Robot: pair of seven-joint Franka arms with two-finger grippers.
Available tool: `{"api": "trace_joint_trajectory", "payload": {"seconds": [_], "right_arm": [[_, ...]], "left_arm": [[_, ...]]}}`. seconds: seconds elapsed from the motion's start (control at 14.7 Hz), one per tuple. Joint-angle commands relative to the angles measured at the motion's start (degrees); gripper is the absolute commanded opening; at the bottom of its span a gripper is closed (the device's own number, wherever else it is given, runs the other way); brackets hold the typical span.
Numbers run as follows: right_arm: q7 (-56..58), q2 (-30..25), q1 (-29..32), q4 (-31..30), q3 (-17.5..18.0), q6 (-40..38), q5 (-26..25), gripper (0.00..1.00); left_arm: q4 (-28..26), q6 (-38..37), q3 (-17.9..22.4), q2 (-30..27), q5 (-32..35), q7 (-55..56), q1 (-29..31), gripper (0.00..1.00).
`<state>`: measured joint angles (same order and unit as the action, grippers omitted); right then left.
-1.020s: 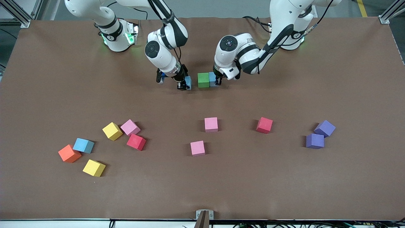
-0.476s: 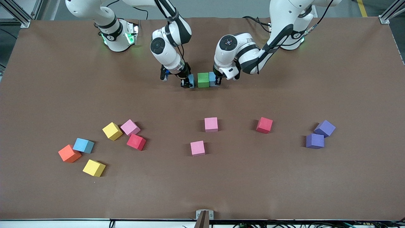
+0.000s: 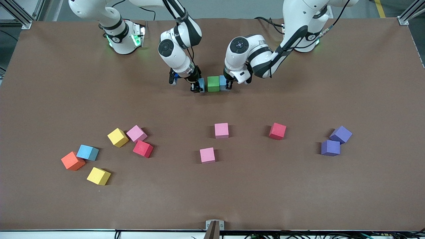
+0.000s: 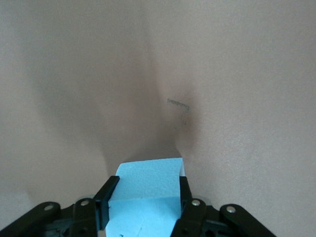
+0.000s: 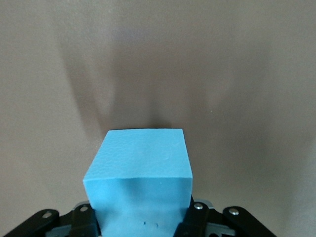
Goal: Arrange 11 blocks into digit 3
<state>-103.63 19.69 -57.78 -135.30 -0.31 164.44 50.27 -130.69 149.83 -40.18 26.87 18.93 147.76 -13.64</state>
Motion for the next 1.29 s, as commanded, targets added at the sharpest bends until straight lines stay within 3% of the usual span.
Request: {"api": "trace_joint_trajectory", "payload": {"seconds": [0.0, 0.68, 1.22], "right_arm": [[0.01, 0.26, -0.58, 0.21, -0.13, 0.44, 1.41, 0.00], [0.18, 1.05, -0.58, 1.53, -0.22, 0.09, 0.88, 0.01], [0.18, 1.05, -0.58, 1.71, -0.22, 0.09, 0.88, 0.01]], "left_arm": [[0.96, -1.64, 0.28, 1.43, 0.93, -0.02, 0.54, 0.33], [1.57, -1.82, 0.63, 1.43, 0.93, 0.16, 0.72, 0.30], [1.58, -1.82, 0.63, 1.69, 0.93, 0.24, 0.28, 0.36]]}}
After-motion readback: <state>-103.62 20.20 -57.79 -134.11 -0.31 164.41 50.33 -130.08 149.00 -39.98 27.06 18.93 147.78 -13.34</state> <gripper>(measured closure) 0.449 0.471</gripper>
